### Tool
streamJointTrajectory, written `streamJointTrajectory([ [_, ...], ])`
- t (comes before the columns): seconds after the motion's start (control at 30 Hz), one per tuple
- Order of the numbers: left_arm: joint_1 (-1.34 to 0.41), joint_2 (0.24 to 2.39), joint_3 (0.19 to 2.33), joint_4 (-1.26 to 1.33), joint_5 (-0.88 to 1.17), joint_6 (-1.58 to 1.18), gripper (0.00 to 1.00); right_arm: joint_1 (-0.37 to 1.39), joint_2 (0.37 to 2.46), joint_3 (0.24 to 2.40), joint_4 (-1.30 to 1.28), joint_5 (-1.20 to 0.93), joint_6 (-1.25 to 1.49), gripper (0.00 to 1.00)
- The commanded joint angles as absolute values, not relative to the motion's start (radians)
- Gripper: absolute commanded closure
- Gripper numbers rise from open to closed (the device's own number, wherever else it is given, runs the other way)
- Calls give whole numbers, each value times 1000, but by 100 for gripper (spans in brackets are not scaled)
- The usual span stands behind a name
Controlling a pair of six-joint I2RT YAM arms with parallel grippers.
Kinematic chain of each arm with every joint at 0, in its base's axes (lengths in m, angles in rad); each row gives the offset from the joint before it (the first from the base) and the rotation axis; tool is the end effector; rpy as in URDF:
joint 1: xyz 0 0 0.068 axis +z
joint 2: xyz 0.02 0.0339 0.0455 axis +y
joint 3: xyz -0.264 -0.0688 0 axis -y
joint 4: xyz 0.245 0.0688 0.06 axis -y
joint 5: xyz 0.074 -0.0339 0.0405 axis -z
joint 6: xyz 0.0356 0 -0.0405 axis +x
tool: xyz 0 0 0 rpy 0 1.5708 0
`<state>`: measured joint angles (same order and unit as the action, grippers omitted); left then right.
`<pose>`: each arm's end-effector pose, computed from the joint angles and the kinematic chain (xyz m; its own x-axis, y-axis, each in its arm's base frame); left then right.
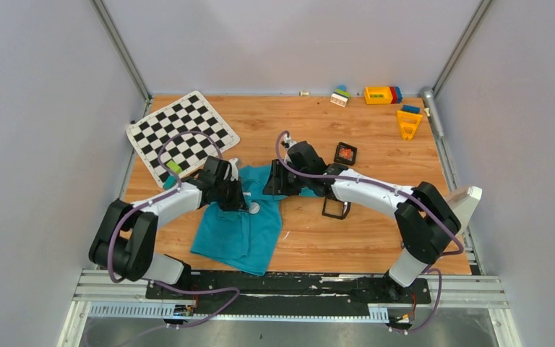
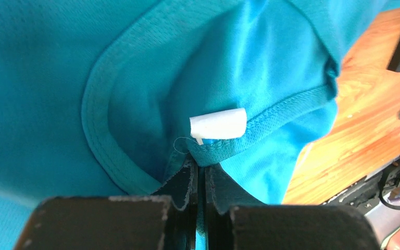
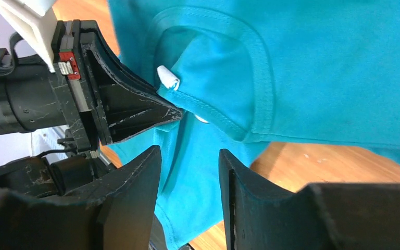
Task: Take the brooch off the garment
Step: Adjust the clothes at the center of the board.
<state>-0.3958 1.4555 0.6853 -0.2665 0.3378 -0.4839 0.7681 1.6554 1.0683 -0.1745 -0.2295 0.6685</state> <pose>0.2372 -0.1119 0.1556 -0.9447 -0.0810 -0.3179 0.0903 0.8674 -0.4893 0.2520 0.2547 0.2158 -0.8822 -0.0131 -0.4706 -0.3162 0.7570 0.5718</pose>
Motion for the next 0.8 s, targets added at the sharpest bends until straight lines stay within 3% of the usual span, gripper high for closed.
streamJointTrajectory([
  [0.0,-391,1321,708,-337,299,-494,100,808,1705,1144,-205,-238,646,55],
  [0.37,-379,1421,778,-375,111,-472,99,816,1866,1159,-72,-329,778,55],
  [0.77,-380,1665,821,-322,156,-431,97,798,2018,1191,-66,-372,880,53],
])
